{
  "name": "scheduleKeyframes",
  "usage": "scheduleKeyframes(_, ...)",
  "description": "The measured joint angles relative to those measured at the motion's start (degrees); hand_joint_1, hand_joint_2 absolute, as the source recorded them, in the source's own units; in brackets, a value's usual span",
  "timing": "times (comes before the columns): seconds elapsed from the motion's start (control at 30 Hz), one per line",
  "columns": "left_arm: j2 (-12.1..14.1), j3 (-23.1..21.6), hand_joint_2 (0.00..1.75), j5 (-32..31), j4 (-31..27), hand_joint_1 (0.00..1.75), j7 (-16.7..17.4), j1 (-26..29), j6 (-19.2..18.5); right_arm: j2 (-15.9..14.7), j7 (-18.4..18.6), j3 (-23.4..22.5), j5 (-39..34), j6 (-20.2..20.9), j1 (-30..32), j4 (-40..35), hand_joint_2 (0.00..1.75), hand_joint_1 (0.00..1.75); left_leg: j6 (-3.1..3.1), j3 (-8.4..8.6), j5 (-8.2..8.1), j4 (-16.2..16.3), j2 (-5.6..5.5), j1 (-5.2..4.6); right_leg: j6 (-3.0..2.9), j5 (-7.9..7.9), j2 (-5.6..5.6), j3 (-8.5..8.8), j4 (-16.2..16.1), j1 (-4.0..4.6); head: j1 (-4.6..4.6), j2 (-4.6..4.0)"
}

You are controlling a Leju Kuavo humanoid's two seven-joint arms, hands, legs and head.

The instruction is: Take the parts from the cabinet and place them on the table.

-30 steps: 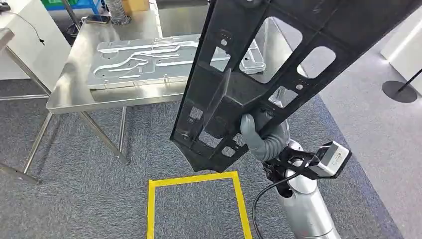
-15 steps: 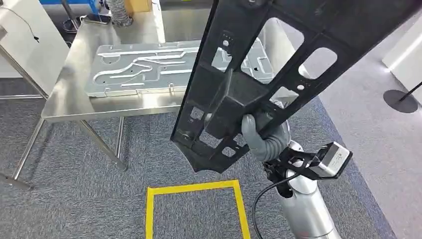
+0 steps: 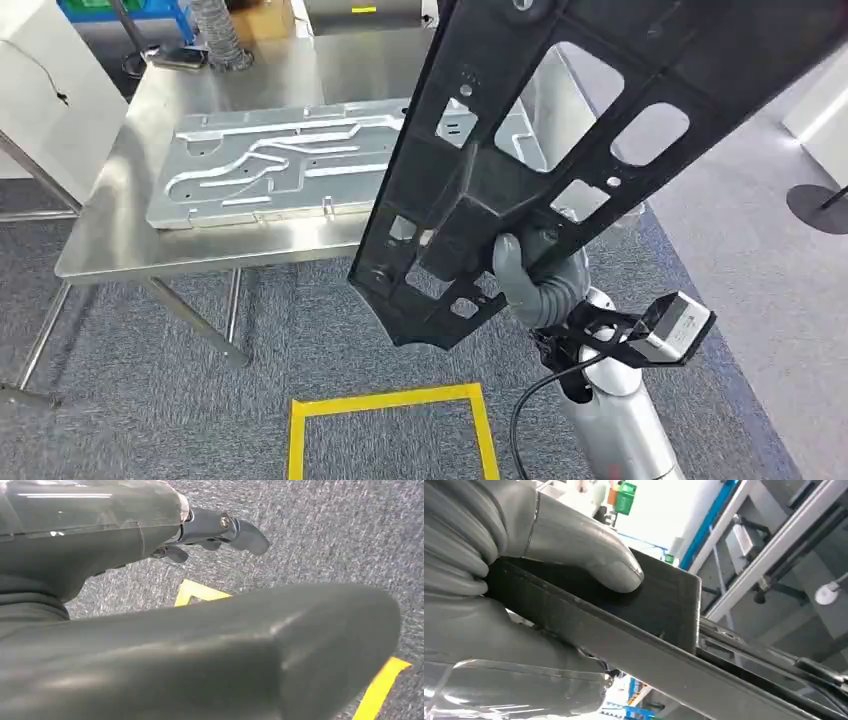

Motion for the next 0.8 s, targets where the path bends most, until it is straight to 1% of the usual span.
scheduleKeyframes(0.03,0.00,0.00,0.00,0.00,0.00,0.00,0.00,0.16,0.04,0.00,0.00,-0.04,0.09,0.00,0.23,0.00,1.75,1.75,-0.14,-1.86,-1.52,1.85,0.01,0.00,0.02,-0.53,0.06,0.61,0.00,0.00,0.00,0.00)
scheduleKeyframes(0.07,-0.04,0.00,0.00,0.02,0.00,0.00,0.00,0.31,0.04,0.00,-0.04,-0.11,0.07,0.02,0.52,-0.09,1.75,1.75,-0.26,-2.96,-1.88,1.82,0.01,0.06,0.07,-1.17,0.14,1.45,0.00,-0.01,0.00,0.00)
scheduleKeyframes(0.1,-0.07,0.00,0.00,0.02,0.00,0.00,0.00,0.37,0.04,0.00,-0.07,-0.20,0.07,0.04,0.75,-0.13,1.75,1.75,-0.17,-3.01,-0.68,-0.33,0.03,0.15,0.20,-1.88,0.18,2.42,0.00,-0.02,0.00,0.00)
scheduleKeyframes(0.13,-0.04,0.00,0.00,0.06,0.00,0.00,0.00,0.38,0.04,0.00,-0.09,-0.30,0.02,0.09,0.84,-0.13,1.75,1.75,-0.12,-2.29,2.11,-4.11,0.04,0.22,0.36,-2.64,0.18,3.46,0.00,-0.05,0.00,-0.02)
scheduleKeyframes(0.17,-0.04,0.04,0.00,0.18,0.00,0.00,0.00,0.41,0.07,0.00,-0.09,-0.41,0.00,0.11,0.85,-0.15,1.75,1.75,0.04,-1.20,6.22,-8.78,0.09,0.26,0.59,-3.43,0.16,4.54,0.00,-0.09,0.00,-0.02)
scheduleKeyframes(0.2,-0.07,0.09,0.00,0.26,0.00,0.00,0.00,0.62,0.09,0.00,-0.11,-0.50,-0.02,0.13,0.87,-0.13,1.75,1.75,0.27,-0.52,11.39,-13.02,0.23,0.29,0.93,-4.15,0.13,4.96,-0.06,-0.07,0.00,0.00)
scheduleKeyframes(0.23,-0.07,0.15,0.00,0.42,0.00,0.00,0.00,0.62,0.09,0.00,-0.15,-0.59,-0.04,0.18,0.99,-0.11,1.75,1.75,0.61,-0.96,11.15,-13.76,0.31,-0.04,1.24,-4.72,0.32,5.58,0.48,0.12,0.00,0.00)
scheduleKeyframes(0.27,-0.11,0.20,0.00,0.44,0.00,0.00,0.00,0.61,0.09,0.00,-0.22,-0.79,-0.11,0.20,0.99,-0.17,1.75,1.75,1.02,-0.48,10.86,-13.59,0.28,-0.14,1.67,-5.12,0.40,5.41,0.21,0.23,0.02,-0.02)
scheduleKeyframes(0.3,-0.15,0.24,0.00,0.55,0.00,0.00,0.02,0.63,0.13,-0.02,-0.11,-1.01,-0.04,0.28,1.02,-0.17,1.75,1.75,1.46,-0.45,11.14,-13.62,0.18,-0.17,2.05,-5.22,0.39,5.82,-0.13,0.17,0.00,-0.02)
scheduleKeyframes(0.33,-0.20,0.31,0.00,0.59,0.00,0.00,-0.02,0.52,0.13,-0.06,-0.15,-1.39,-0.06,0.44,1.01,-0.20,1.75,1.75,1.83,-0.34,10.81,-13.86,0.19,-0.14,2.34,-5.07,0.37,5.89,0.22,0.23,0.00,0.00)
scheduleKeyframes(0.37,-0.20,0.35,0.00,0.61,0.00,0.00,-0.09,0.39,0.13,-0.07,-0.24,-1.75,-0.09,0.50,0.91,-0.31,1.75,1.75,2.24,0.30,10.79,-14.02,-0.02,0.02,2.67,-5.23,0.30,5.66,0.73,0.09,0.02,0.00)
scheduleKeyframes(0.4,-0.22,0.42,0.00,0.65,0.00,0.00,-0.17,0.39,0.13,-0.07,-0.24,-1.94,-0.11,0.61,0.95,-0.31,1.75,1.75,2.61,0.81,10.46,-14.23,-0.02,0.04,2.85,-5.03,0.15,4.71,3.12,-0.05,0.02,-0.02)
scheduleKeyframes(0.43,-0.20,0.48,0.00,0.66,0.00,0.00,-0.17,0.39,0.13,-0.11,-0.33,-2.14,-0.18,0.72,0.97,-0.31,1.75,1.75,2.92,1.17,10.09,-14.28,-0.01,0.00,3.03,-5.68,0.08,2.60,6.59,-0.03,0.02,0.00)
scheduleKeyframes(0.47,-0.20,0.52,0.00,0.68,0.00,0.00,-0.17,0.38,0.13,-0.17,-0.37,-2.42,-0.20,0.85,1.09,-0.31,1.75,1.75,3.11,1.54,9.64,-14.28,0.00,-0.06,3.14,-7.31,0.07,-0.29,10.91,-0.01,0.02,0.00)
scheduleKeyframes(0.53,-0.22,0.59,0.00,0.72,0.00,0.00,-0.17,0.42,0.13,-0.26,-0.37,-3.00,-0.26,0.96,1.79,-0.26,1.75,1.75,3.35,2.49,8.68,-14.28,-0.04,-0.24,3.35,-10.90,0.06,-5.51,17.69,-0.02,0.00,0.00)
scheduleKeyframes(0.57,-0.20,0.63,0.00,0.72,0.00,0.00,-0.17,0.45,0.13,-0.26,-0.39,-3.19,-0.37,1.03,2.05,-0.20,1.75,1.75,3.41,3.13,8.15,-14.28,-0.13,-0.34,3.25,-11.16,0.07,-6.97,18.39,0.01,0.02,0.00)
scheduleKeyframes(0.6,-0.20,0.66,0.00,0.72,0.00,0.00,-0.17,0.47,0.13,-0.28,-0.44,-3.28,-0.46,1.09,2.15,-0.13,1.75,1.75,3.42,3.93,7.59,-14.28,-0.22,-0.45,2.98,-9.86,0.07,-7.26,16.75,0.03,0.02,0.00)
scheduleKeyframes(0.63,-0.20,0.68,0.00,0.72,0.00,0.00,-0.20,0.44,0.13,-0.28,-0.46,-3.39,-0.57,1.12,2.15,-0.09,1.75,1.75,3.41,4.79,7.00,-14.28,-0.28,-0.59,2.58,-7.22,0.07,-6.62,13.40,0.08,0.02,0.00)
scheduleKeyframes(0.67,-0.20,0.68,0.00,0.72,0.00,0.00,-0.22,0.41,0.13,-0.28,-0.48,-3.61,-0.72,1.11,2.15,-0.09,1.75,1.75,3.41,5.85,6.30,-14.31,-0.32,-0.77,2.04,-3.09,0.07,-5.23,8.27,0.32,0.02,-0.02)
scheduleKeyframes(0.7,-0.24,0.68,0.00,0.72,0.00,0.00,-0.26,0.43,0.13,-0.28,-0.52,-3.83,-0.83,1.11,2.15,-0.07,1.75,1.75,3.36,6.35,5.71,-14.45,-0.33,-0.82,1.35,0.99,0.04,-4.20,4.02,0.56,0.02,0.00)
scheduleKeyframes(0.73,-0.46,0.68,0.00,0.72,0.00,0.00,-0.24,0.34,0.13,-0.31,-0.57,-4.08,-0.90,1.09,2.22,0.02,1.75,1.75,3.00,7.01,5.14,-14.18,-0.41,-1.00,1.03,2.10,0.10,-4.41,2.11,1.09,0.00,-0.02)
scheduleKeyframes(0.77,-0.46,0.70,0.00,0.72,0.00,0.00,-0.28,0.26,0.13,-0.31,-0.48,-4.26,-0.83,0.85,2.17,0.11,1.75,1.75,2.60,6.89,4.83,-14.35,-0.51,-0.95,0.86,1.42,0.17,-4.04,1.72,1.17,0.09,-0.02)
scheduleKeyframes(0.8,-0.46,0.70,0.00,0.74,0.00,0.00,-0.24,0.31,0.13,-0.33,-0.28,-4.55,-0.70,0.52,2.14,0.18,1.75,1.75,2.25,6.99,4.55,-14.76,-0.51,-0.81,0.62,2.07,0.16,-3.88,1.72,1.32,0.07,0.00)
